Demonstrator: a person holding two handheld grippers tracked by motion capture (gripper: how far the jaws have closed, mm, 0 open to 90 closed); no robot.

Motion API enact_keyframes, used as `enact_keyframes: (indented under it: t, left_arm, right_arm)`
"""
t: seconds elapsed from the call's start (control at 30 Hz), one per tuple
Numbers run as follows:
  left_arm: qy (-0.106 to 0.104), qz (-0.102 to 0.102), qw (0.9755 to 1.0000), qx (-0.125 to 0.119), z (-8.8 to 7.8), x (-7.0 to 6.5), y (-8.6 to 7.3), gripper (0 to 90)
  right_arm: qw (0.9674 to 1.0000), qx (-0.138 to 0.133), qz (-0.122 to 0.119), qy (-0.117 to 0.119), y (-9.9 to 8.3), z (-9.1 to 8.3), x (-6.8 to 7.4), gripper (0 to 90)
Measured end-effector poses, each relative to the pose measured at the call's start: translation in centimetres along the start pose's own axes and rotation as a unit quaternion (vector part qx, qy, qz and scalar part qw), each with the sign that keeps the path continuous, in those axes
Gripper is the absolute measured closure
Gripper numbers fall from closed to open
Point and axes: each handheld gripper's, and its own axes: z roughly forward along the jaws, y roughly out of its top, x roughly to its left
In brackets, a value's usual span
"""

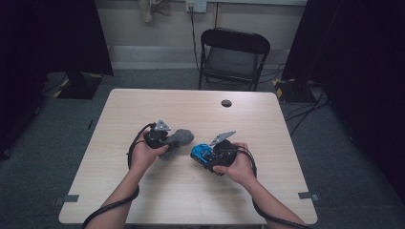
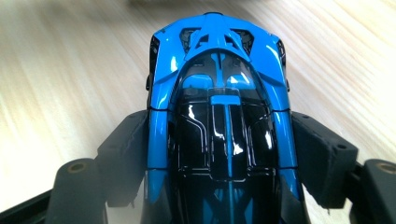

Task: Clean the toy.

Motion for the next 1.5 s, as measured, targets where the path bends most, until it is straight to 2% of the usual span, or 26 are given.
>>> enact_keyframes:
  t: [0.13, 0.27, 0.37, 0.43, 0.67, 0.8, 0.93, 1.03, 1.1, 1.17, 1.23, 1.3, 1.4, 1.47, 1.5]
  left_arm:
    - [-0.021, 0.036, 0.9991, 0.010, 0.9, -1.3, 0.6, 69.3]
    - [-0.045, 0.067, 0.9966, 0.015, 1.0, -2.2, 0.9, 70.3]
    - [-0.059, 0.081, 0.9950, 0.009, 0.7, -2.7, 1.0, 70.6]
    - [-0.064, 0.089, 0.9938, 0.016, 0.5, -3.0, 1.1, 70.7]
    - [-0.089, 0.073, 0.9932, 0.010, 0.1, -3.5, 0.3, 70.7]
    - [-0.102, 0.069, 0.9924, 0.005, -0.2, -3.8, -0.2, 70.7]
    - [-0.115, 0.074, 0.9906, 0.007, -0.6, -4.2, -0.5, 70.8]
    - [-0.120, 0.065, 0.9906, 0.004, -0.9, -4.0, -0.9, 70.8]
    - [-0.112, 0.057, 0.9920, 0.005, -1.1, -3.6, -1.2, 70.7]
    - [-0.094, 0.042, 0.9947, -0.001, -1.5, -2.7, -1.3, 70.8]
    - [-0.053, 0.040, 0.9978, 0.000, -1.8, -1.7, -1.2, 70.7]
    - [-0.020, 0.033, 0.9992, -0.002, -2.0, -0.6, -0.7, 70.6]
    - [-0.011, 0.035, 0.9993, -0.002, -1.7, -0.1, 0.3, 70.5]
    - [-0.018, 0.033, 0.9993, -0.002, -1.1, -0.2, 1.2, 70.5]
    - [-0.017, 0.041, 0.9990, 0.002, -0.8, -0.3, 1.5, 70.5]
  right_arm:
    - [0.9999, -0.009, -0.006, 0.002, 0.7, -0.1, 0.4, 26.3]
    - [0.9999, -0.010, 0.003, -0.004, 0.8, -0.2, -0.1, 26.3]
    - [0.9998, -0.012, 0.011, -0.009, 0.7, -0.2, -0.5, 26.3]
    - [0.9998, -0.011, 0.012, -0.013, 0.6, -0.1, -0.6, 26.3]
    - [0.9995, -0.005, 0.022, -0.023, 0.5, 0.3, -1.1, 26.3]
    - [0.9991, -0.003, 0.026, -0.033, 0.6, 0.4, -1.4, 26.3]
    - [0.9989, 0.003, 0.031, -0.037, 0.7, 0.5, -1.7, 26.3]
    - [0.9988, 0.001, 0.032, -0.037, 0.6, 0.6, -1.9, 26.4]
    - [0.9989, 0.001, 0.033, -0.035, 0.6, 0.5, -1.9, 26.4]
    - [0.9989, -0.001, 0.030, -0.036, 0.5, 0.3, -1.9, 26.3]
    - [0.9992, -0.003, 0.024, -0.031, 0.4, 0.0, -1.7, 26.3]
    - [0.9995, -0.003, 0.014, -0.027, 0.4, -0.4, -1.3, 26.3]
    - [0.9998, -0.003, 0.001, -0.021, 0.4, -0.8, -0.6, 26.3]
    - [0.9999, -0.003, -0.005, -0.014, 0.5, -0.8, -0.1, 26.3]
    - [0.9999, -0.003, -0.007, -0.013, 0.5, -0.8, 0.0, 26.3]
